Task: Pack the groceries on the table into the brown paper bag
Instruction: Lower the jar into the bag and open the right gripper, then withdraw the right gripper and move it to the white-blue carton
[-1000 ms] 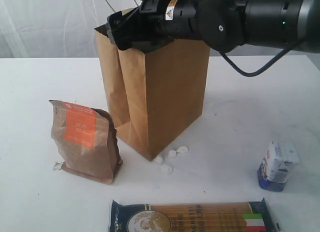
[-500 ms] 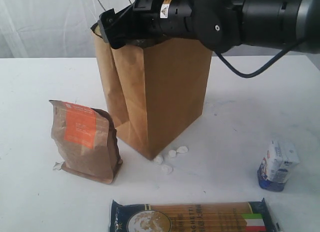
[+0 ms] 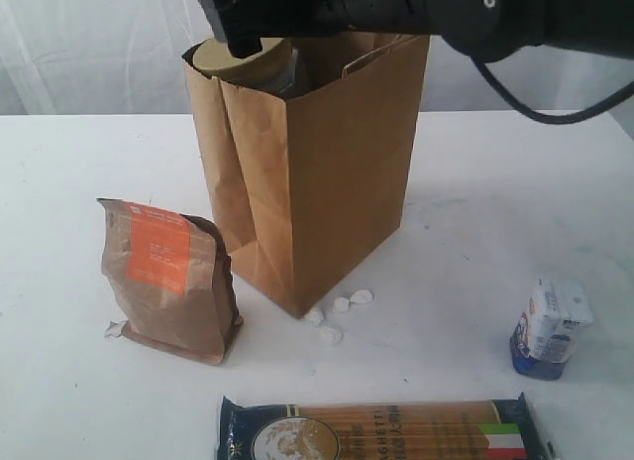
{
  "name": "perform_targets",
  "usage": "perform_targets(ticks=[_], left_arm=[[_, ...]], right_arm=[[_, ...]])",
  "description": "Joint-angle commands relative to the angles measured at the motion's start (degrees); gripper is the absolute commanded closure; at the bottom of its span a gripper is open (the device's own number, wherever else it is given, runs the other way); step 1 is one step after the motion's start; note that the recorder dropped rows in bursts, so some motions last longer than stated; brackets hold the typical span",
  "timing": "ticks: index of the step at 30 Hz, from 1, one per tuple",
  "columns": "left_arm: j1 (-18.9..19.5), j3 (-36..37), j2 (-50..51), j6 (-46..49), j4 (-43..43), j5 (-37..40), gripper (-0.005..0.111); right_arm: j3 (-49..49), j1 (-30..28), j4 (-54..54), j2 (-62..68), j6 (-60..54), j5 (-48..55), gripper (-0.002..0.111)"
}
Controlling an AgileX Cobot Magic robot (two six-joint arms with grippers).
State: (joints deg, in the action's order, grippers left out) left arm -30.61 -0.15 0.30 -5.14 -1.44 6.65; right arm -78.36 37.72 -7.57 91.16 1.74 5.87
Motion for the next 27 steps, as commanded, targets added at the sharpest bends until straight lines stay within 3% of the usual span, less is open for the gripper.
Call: perform_targets(ticks=[1, 5, 8, 15, 27], left_arm=[[0.3, 0.1, -0.3, 0.0, -0.3, 0.0, 0.107], [0.3, 0.1, -0.3, 0.0, -0.3, 0.0, 0.107], [0.3, 0.1, -0.3, 0.0, -0.3, 0.0, 0.107], [0.3, 0.1, -0.3, 0.0, -0.3, 0.0, 0.107], [0.3, 0.1, -0.3, 0.0, -0.3, 0.0, 0.107]], right_arm=[[-0.3, -0.1, 0.2, -3.2, -0.6, 4.7, 0.013], [-0.2, -1.0, -0.4, -7.7, -0.6, 8.5, 0.013], [0.3, -4.7, -1.3, -12.5, -0.4, 15.7, 0.014], [11.2, -11.7, -3.8, -30.8, -0.4, 23.2, 0.019], [19.6, -15.5, -8.6, -45.0, 7.6, 46.2, 0.019]])
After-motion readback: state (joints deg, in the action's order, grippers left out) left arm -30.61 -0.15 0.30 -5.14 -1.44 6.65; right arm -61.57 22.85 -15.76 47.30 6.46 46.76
